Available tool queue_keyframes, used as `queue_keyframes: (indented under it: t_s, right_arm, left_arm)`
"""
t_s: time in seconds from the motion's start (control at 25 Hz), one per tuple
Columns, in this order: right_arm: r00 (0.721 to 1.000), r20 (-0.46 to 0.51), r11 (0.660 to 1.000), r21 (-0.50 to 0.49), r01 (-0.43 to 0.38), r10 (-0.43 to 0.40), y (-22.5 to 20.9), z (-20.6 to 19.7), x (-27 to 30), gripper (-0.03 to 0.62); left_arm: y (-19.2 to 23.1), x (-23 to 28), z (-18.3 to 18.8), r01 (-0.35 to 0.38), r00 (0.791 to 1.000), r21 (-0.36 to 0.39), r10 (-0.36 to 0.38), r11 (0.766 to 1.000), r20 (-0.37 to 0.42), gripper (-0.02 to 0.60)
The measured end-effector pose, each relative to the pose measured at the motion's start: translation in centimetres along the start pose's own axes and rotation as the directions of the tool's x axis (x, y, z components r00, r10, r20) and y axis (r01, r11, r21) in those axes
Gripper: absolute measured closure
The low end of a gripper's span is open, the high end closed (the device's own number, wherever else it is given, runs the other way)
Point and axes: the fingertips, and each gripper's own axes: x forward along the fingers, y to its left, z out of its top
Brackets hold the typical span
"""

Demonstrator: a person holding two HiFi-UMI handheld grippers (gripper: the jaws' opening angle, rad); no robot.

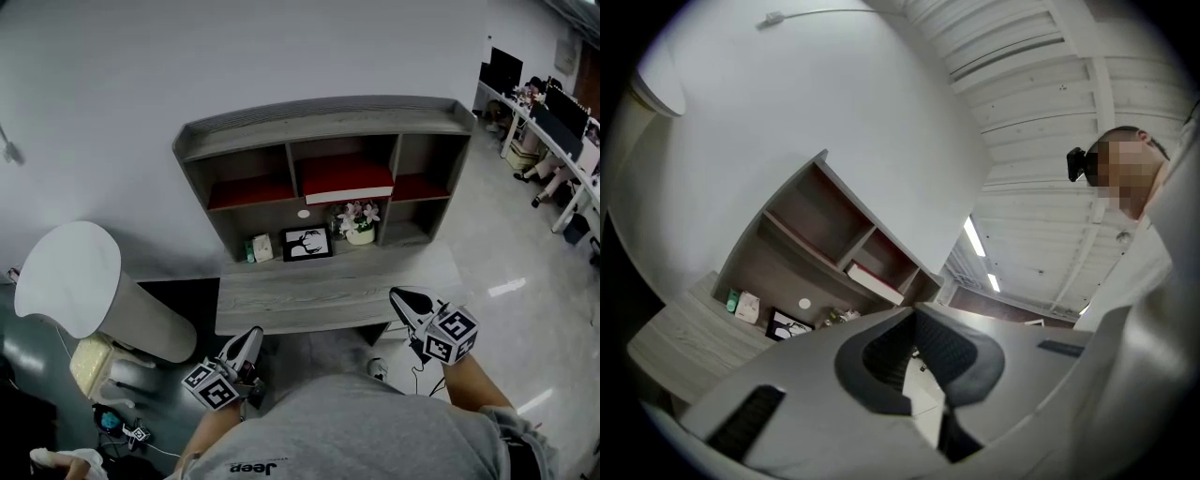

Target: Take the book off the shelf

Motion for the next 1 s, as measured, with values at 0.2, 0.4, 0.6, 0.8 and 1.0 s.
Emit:
queue_keyframes:
  t_s: [0.2, 0.4, 0.6, 0.8, 1.0]
  right_arm:
    - [0.997, -0.022, 0.997, -0.007, -0.071, 0.070, -8.4, 0.7, 2.5, 0.589]
    - [0.989, -0.030, 0.989, -0.034, -0.145, 0.144, -15.8, 2.3, 4.4, 0.589]
    - [0.979, -0.031, 0.979, -0.022, -0.202, 0.202, -21.7, 2.6, 6.4, 0.589]
    - [0.968, -0.039, 0.969, 0.000, -0.246, 0.246, -25.0, 2.5, 8.6, 0.589]
    - [0.966, -0.052, 0.968, 0.020, -0.252, 0.253, -26.8, 2.0, 10.3, 0.589]
  left_arm:
    - [0.8, 8.7, -0.8, -0.045, 0.998, -0.015, 0.046, 0.999, 0.042, 0.557]
    - [1.1, 17.4, -1.4, -0.074, 0.996, -0.021, 0.075, 0.997, 0.050, 0.557]
    - [1.7, 24.4, -1.6, -0.098, 0.994, -0.017, 0.099, 0.995, 0.056, 0.557]
    - [3.2, 28.9, -1.9, -0.120, 0.991, -0.059, 0.123, 0.991, 0.049, 0.557]
    - [5.9, 32.0, -1.8, -0.138, 0.989, -0.164, 0.146, 0.977, 0.036, 0.557]
